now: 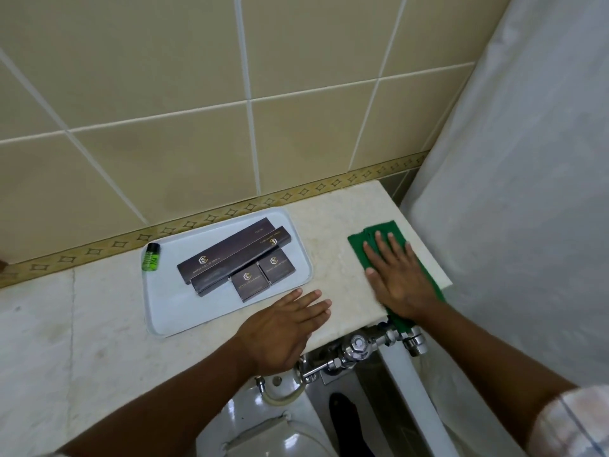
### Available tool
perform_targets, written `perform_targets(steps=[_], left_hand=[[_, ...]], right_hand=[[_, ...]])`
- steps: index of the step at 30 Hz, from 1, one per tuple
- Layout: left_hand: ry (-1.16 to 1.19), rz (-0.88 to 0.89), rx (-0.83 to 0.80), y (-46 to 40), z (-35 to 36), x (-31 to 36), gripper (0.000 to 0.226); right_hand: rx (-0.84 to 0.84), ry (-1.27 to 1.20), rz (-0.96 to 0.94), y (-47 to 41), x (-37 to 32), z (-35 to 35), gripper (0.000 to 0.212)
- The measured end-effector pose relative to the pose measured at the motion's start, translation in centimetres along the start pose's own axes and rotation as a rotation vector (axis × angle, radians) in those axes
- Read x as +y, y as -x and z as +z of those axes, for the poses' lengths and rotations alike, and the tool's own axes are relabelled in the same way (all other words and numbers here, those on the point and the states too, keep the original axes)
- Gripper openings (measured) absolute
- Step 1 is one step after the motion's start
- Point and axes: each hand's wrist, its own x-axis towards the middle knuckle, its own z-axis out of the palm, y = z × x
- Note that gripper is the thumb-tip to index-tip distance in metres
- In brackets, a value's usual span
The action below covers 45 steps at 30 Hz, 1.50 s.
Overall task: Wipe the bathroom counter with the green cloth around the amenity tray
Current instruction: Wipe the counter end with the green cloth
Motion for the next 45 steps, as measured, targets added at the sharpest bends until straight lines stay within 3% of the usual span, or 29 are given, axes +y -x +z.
perform_targets(steps=[8, 18, 23, 29, 42, 45], left_hand=[[-0.034, 0.016, -0.009, 0.0, 0.0, 0.0, 0.059], [-0.027, 0.010, 0.022, 0.1, 0.4, -0.2, 0.056], [0.002, 0.006, 0.020, 0.2, 0.2, -0.2, 0.054], [0.023, -0.012, 0.009, 0.2, -0.5, -0.2, 0.053], [0.066, 0.007, 0.028, 0.1, -1.3, 0.3, 0.052], [0.093, -0.028, 0.074, 0.3, -1.4, 1.5, 0.046]], right_hand=[[0.020, 0.038, -0.063, -1.4, -4.2, 0.7, 0.058], [0.017, 0.016, -0.116, -9.8, -8.7, -0.5, 0.058], [0.032, 0.009, -0.112, -10.1, -5.9, -0.9, 0.056], [0.007, 0.005, 0.116, -11.0, 2.1, -2.5, 0.057], [0.037, -0.063, 0.103, -0.2, 0.0, 0.1, 0.058], [0.100, -0.328, 0.162, 0.5, -0.3, -1.2, 0.056]])
